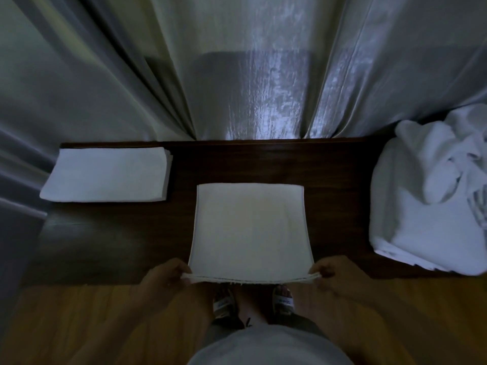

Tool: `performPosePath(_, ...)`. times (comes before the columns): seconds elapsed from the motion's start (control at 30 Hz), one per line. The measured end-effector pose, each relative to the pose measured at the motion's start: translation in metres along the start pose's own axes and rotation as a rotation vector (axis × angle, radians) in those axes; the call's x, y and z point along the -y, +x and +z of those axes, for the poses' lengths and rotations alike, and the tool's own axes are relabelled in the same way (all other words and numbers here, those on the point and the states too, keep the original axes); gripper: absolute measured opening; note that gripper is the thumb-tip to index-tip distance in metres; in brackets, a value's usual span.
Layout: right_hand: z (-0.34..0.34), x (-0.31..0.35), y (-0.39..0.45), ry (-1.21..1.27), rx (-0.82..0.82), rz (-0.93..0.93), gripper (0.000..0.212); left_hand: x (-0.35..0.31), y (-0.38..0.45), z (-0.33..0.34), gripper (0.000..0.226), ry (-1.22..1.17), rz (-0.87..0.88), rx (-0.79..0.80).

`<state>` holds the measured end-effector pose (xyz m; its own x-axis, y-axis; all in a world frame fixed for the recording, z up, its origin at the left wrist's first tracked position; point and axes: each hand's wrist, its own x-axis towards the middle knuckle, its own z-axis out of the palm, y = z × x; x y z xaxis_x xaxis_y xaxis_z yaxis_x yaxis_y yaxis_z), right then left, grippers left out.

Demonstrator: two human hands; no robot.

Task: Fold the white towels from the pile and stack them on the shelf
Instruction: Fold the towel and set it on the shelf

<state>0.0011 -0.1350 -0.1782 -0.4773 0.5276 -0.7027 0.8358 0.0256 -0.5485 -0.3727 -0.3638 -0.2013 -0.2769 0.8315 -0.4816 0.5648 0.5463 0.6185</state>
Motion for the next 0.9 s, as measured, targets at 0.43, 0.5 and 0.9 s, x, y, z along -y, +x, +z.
performPosePath(0.43, -0.07, 0.069, 0.105, 0.402, -0.432, -0.062, 0.021, -0.064, 0.123, -0.062, 0.031, -0.277, -0.012, -0.339)
performPosePath(0.5, -0.073, 0.073, 0.126, 0.456, -0.463, -0.018, 0.023, -0.071, 0.145, -0.057, 0.035, -0.25, -0.022, -0.371)
performPosePath(0.9, -0.069, 0.072, 0.175, 0.564, -0.461, 0.173, 0.016, -0.057, 0.207, -0.038, 0.037, -0.357, -0.215, -0.406)
